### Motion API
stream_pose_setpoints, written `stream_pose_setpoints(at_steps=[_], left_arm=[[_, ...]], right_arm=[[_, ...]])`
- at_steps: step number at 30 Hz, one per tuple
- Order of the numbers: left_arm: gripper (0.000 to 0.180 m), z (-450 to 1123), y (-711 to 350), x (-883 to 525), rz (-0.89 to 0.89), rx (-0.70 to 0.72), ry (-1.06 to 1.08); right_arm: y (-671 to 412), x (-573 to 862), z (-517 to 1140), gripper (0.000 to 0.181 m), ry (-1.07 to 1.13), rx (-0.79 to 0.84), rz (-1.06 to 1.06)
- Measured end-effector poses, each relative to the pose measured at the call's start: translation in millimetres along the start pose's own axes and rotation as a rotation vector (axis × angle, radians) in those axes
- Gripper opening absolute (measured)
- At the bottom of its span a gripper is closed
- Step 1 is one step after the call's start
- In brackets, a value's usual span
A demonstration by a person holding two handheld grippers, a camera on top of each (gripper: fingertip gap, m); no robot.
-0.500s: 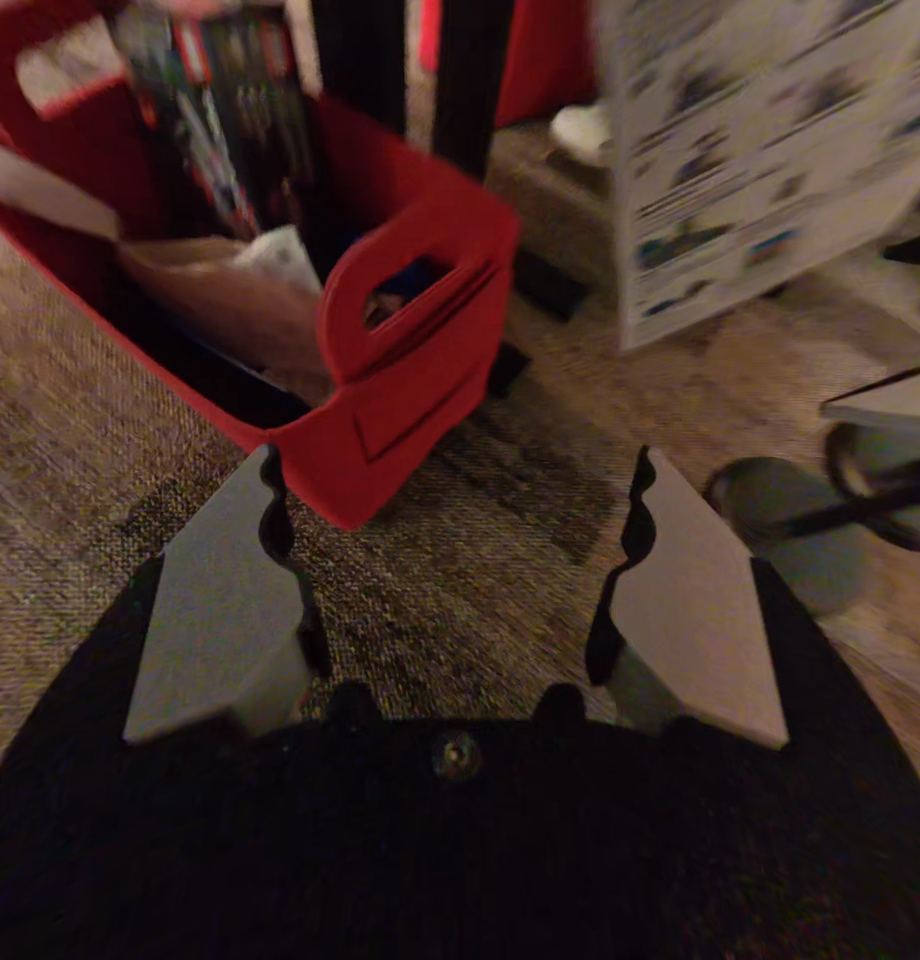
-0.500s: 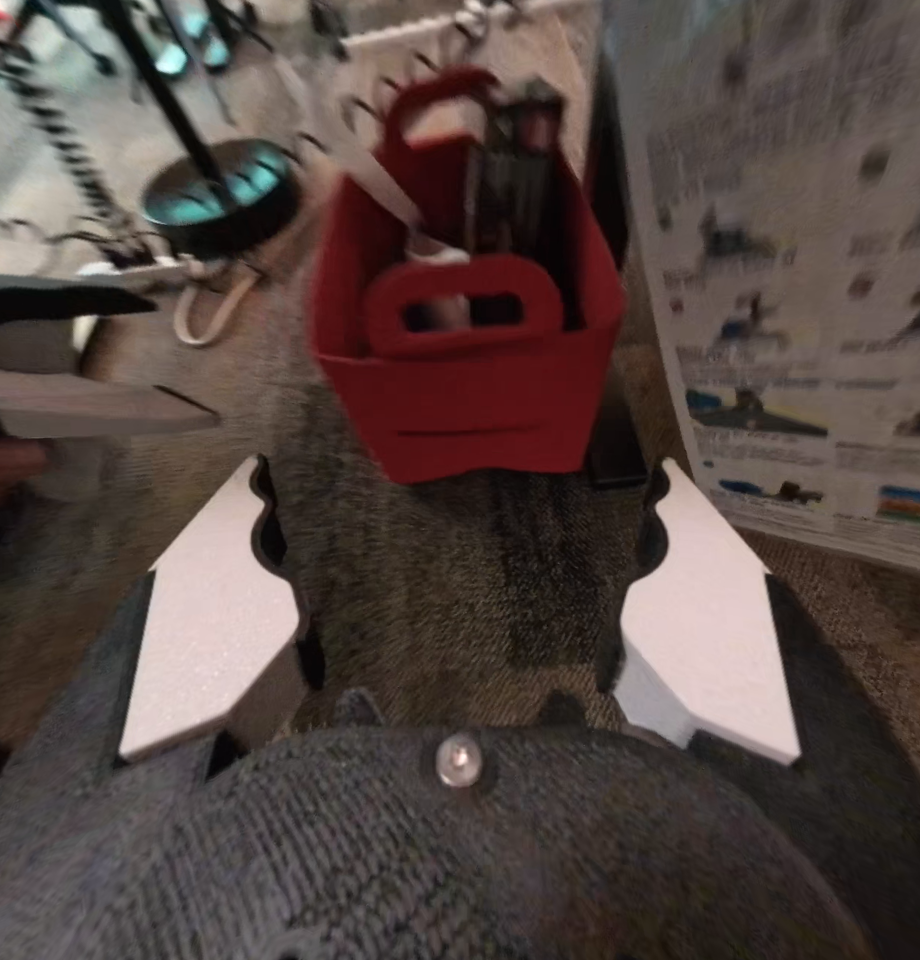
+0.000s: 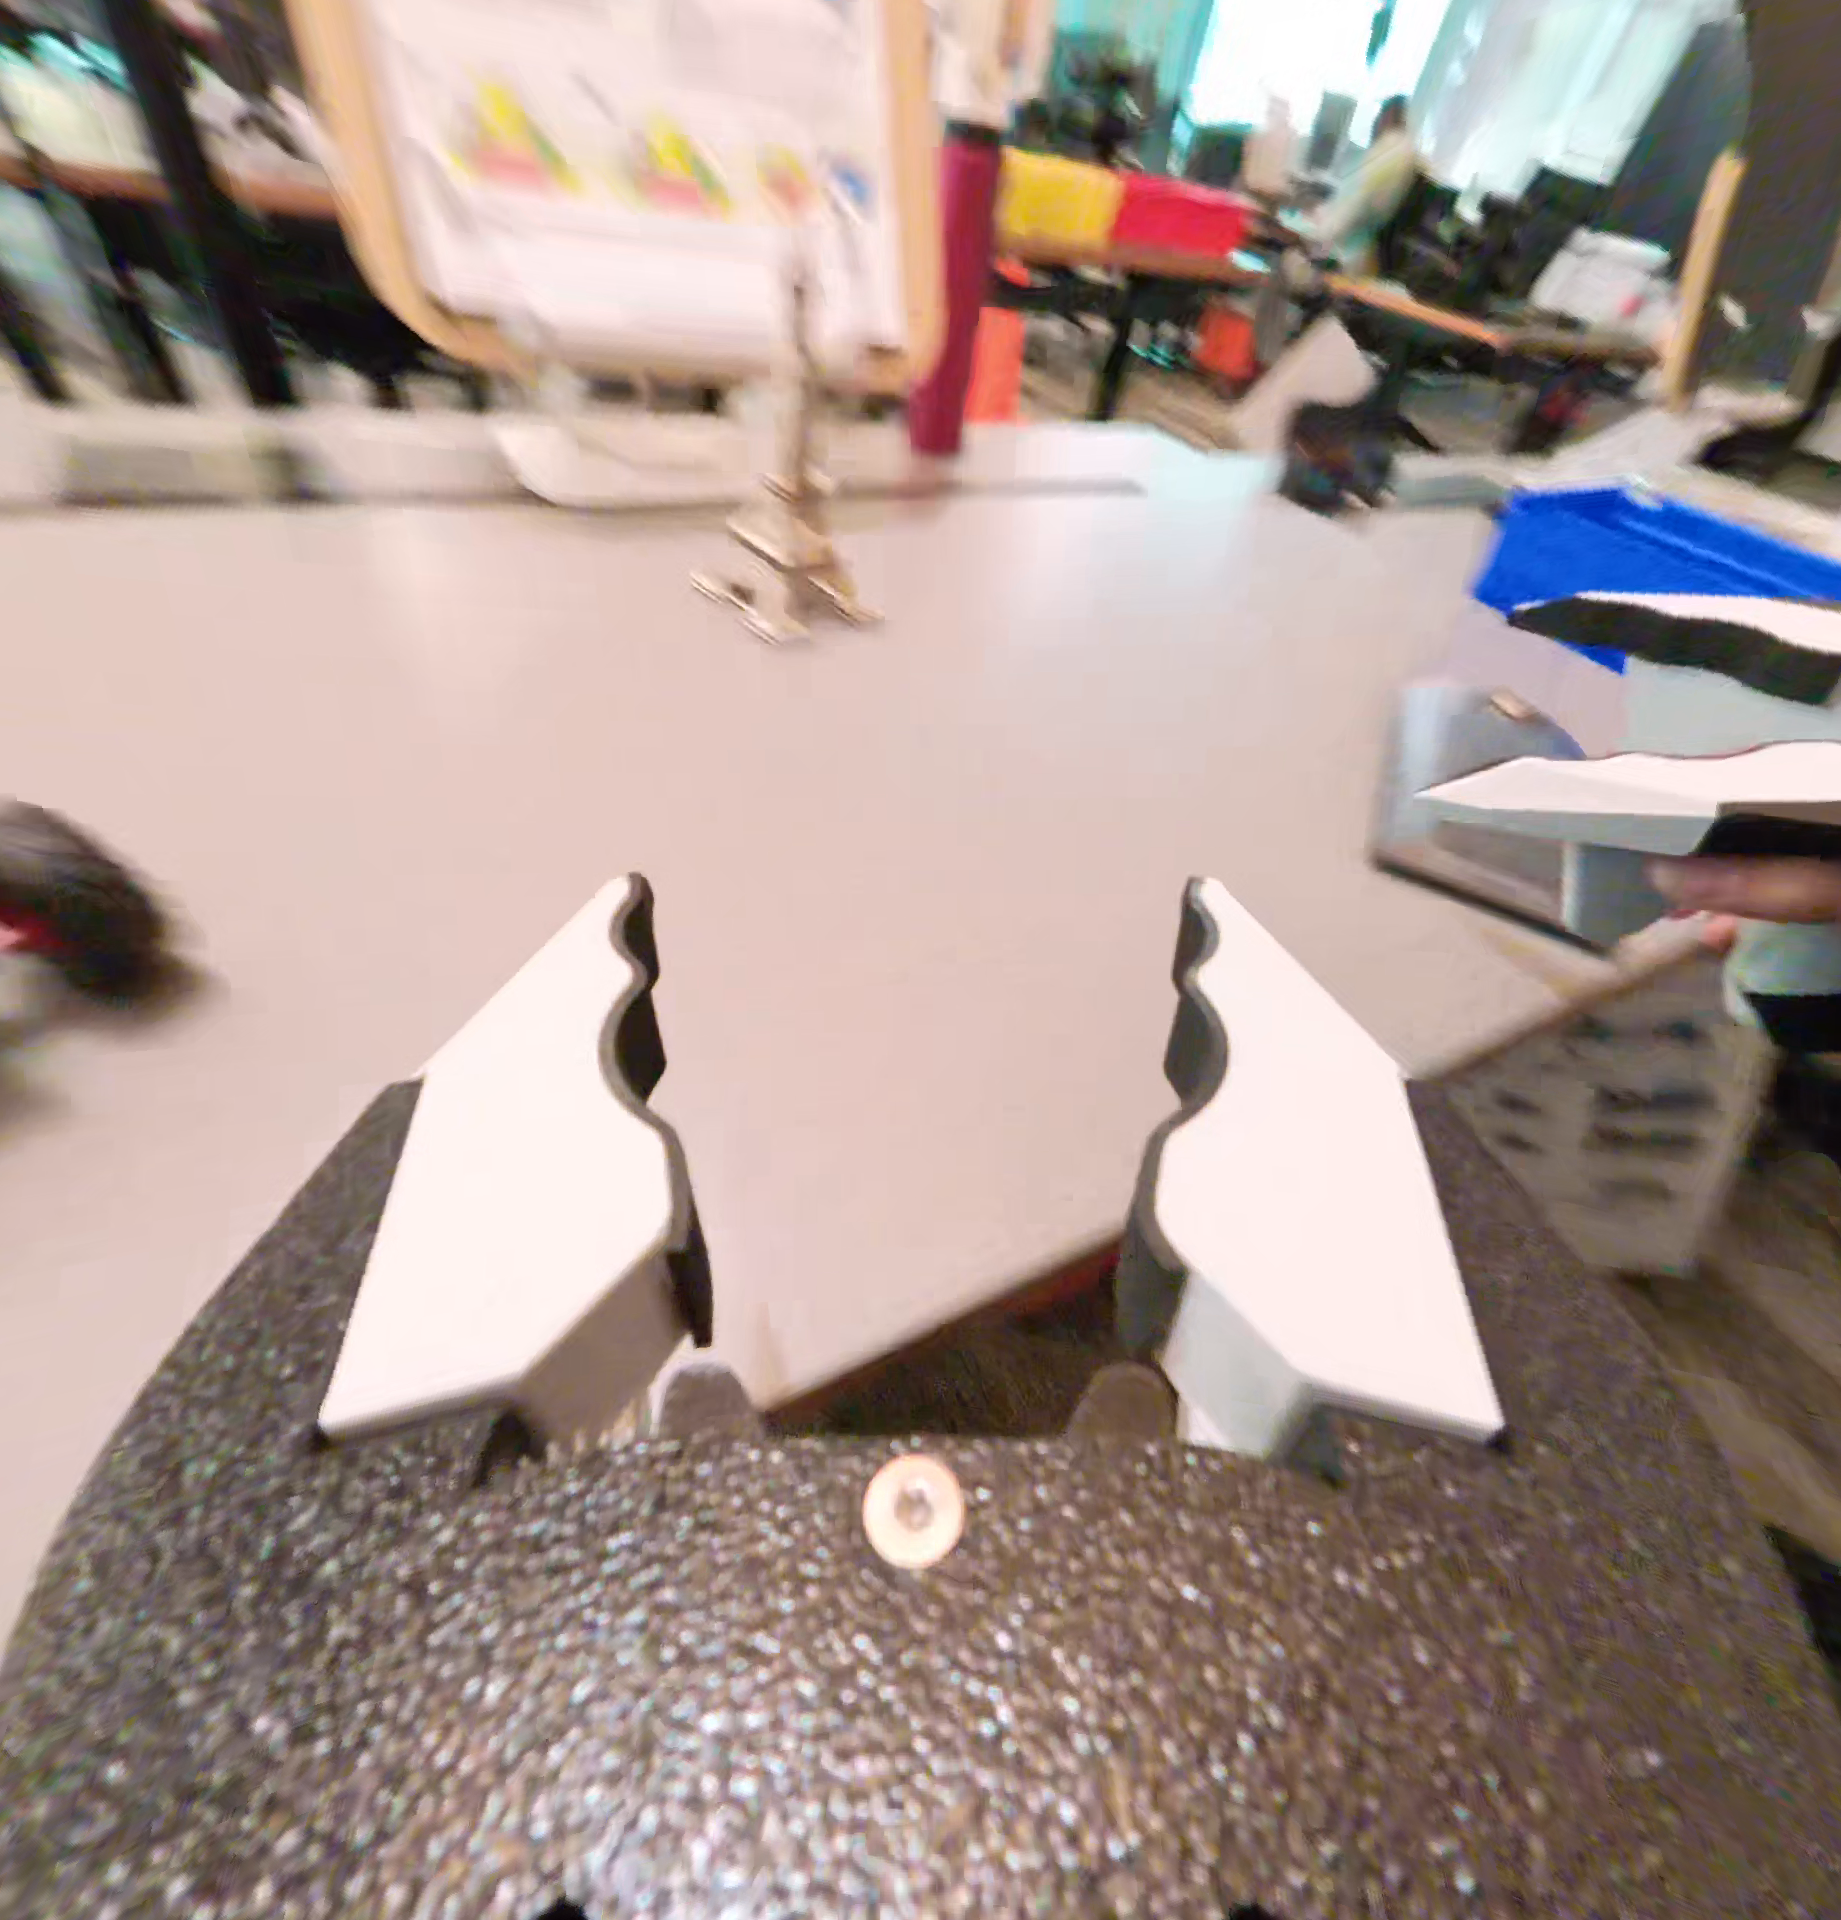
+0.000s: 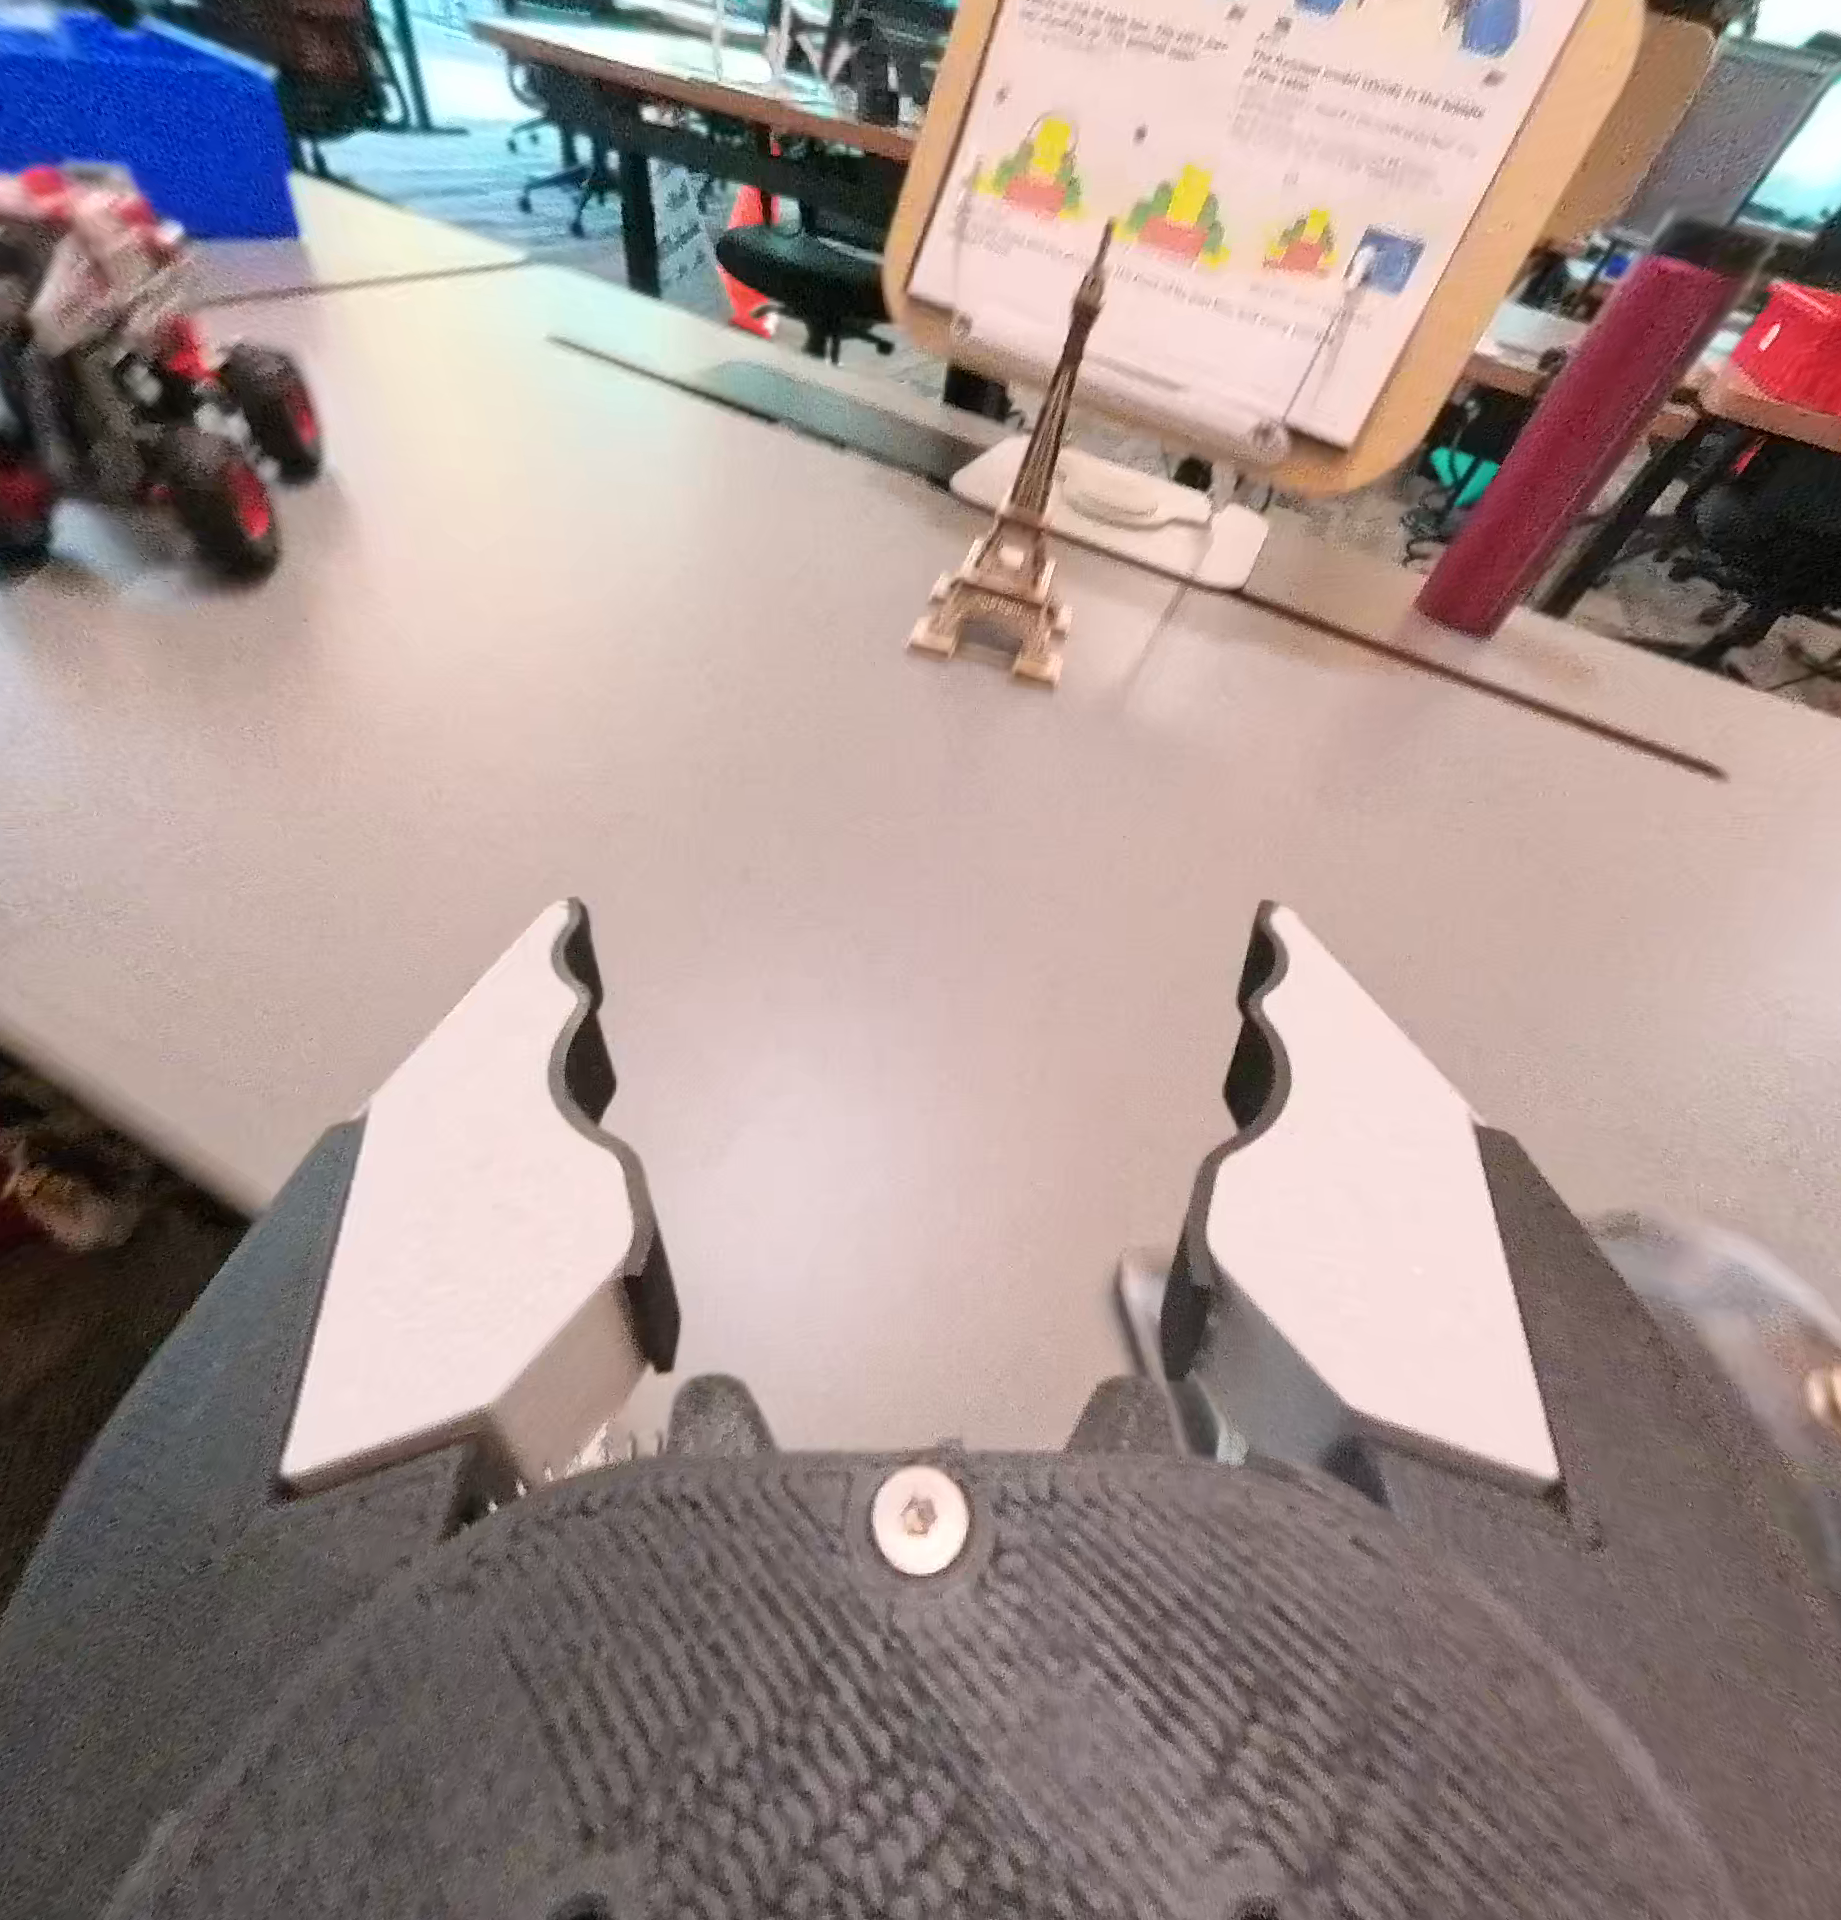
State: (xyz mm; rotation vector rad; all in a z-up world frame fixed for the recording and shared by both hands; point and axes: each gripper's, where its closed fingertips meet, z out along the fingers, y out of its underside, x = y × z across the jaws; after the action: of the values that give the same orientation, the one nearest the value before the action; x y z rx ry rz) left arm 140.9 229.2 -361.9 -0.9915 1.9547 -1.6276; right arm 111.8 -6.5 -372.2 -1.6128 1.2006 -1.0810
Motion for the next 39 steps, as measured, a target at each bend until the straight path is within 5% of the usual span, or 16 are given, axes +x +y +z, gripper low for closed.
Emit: stream_pose_setpoints(at_steps=[5, 12, 17, 21, 29, 39], left_arm=[[0.109, -3, -35, -175, -0.041, -0.135, -0.503], [0.114, 18, -26, -287, -0.219, -0.322, -0.837], [0.123, 47, -20, -302, -0.275, -0.434, -0.863], [0.109, 55, 3, -313, -0.318, -0.557, -0.942], [0.084, 59, 27, -316, -0.322, -0.687, -0.920], [0.081, 80, 17, -321, -0.125, -0.687, -0.630]], right_arm=[[-41, 24, 118, 0.118, 0.063, -0.088, 0.067], [-60, 38, 255, 0.111, 0.070, -0.164, 0.149], [-54, 51, 322, 0.101, 0.025, -0.214, 0.215], [-39, 53, 352, 0.088, -0.015, -0.254, 0.218], [-29, 52, 374, 0.029, -0.055, -0.248, 0.110], [-58, 59, 319, 0.028, 0.007, -0.152, 0.040]])
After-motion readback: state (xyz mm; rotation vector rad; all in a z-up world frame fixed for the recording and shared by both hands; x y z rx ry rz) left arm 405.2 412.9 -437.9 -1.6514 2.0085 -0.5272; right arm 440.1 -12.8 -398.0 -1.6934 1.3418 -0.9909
